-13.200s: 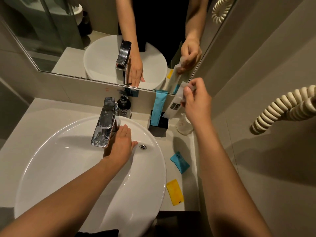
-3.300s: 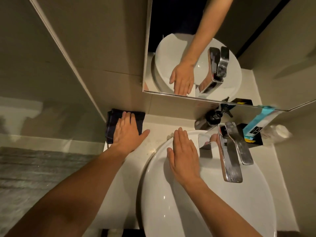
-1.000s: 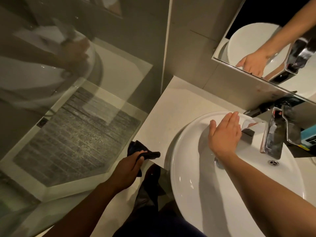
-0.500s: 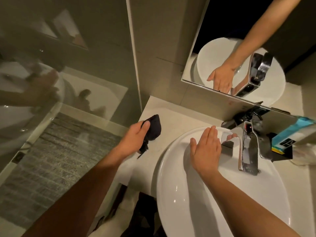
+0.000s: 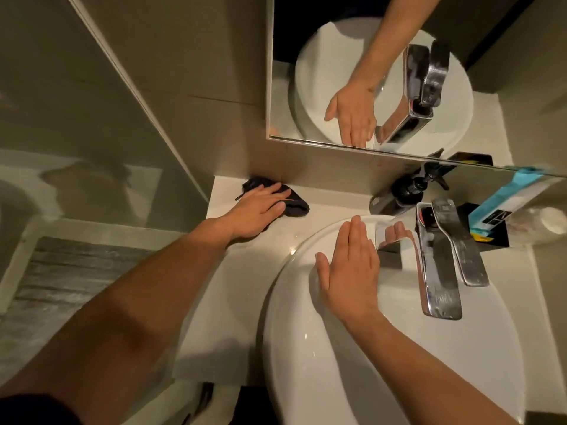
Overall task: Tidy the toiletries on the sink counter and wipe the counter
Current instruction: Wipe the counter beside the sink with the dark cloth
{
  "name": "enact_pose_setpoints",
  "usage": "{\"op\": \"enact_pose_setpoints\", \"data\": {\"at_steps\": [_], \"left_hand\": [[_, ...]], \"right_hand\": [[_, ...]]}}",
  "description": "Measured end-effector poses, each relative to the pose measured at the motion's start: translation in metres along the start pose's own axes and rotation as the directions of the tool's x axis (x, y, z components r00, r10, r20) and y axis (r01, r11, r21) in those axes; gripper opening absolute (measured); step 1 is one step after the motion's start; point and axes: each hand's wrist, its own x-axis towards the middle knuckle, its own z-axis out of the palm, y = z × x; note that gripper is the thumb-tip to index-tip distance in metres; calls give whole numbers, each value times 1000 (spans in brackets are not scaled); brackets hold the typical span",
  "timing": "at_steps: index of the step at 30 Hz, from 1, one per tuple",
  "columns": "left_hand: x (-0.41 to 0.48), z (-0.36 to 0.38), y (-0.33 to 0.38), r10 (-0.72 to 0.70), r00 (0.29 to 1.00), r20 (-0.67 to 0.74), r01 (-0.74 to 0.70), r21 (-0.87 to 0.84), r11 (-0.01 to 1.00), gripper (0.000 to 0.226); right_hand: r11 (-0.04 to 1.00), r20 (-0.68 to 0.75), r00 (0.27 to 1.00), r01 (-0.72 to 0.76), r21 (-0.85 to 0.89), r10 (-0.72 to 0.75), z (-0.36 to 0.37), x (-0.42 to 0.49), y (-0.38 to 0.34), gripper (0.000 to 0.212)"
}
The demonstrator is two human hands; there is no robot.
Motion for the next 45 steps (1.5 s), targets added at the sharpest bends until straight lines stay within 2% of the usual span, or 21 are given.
{"op": "enact_pose_setpoints", "data": {"at_steps": [7,12,17,25,31,38,45], "left_hand": [[-15,13,-18,-74,997,28,76,-108,991,64],[-44,20,-3,-83,997,-7,82,-107,991,47],[-79,33,6,-92,995,-45,86,-111,990,45],[-135,66,8,-123,991,-59,115,-125,986,57],[-180,101,5,-186,977,-102,168,-163,972,56],[-228,129,26,-89,972,-219,77,-67,995,54],[-268,156,50,-80,949,-306,62,-68,996,42]], "right_hand": [[1000,0,1000,-12,0,12,0,-1,0,78],[1000,-6,1000,-14,-1,14,1,0,0,77],[1000,-20,1000,-16,5,16,1,-1,0,77],[1000,-34,999,-6,-9,6,2,-2,0,76],[1000,-59,998,18,14,-17,2,-4,1,75],[999,-86,996,31,23,-29,3,-6,2,73],[998,-85,996,42,36,-39,3,-7,2,74]]}}
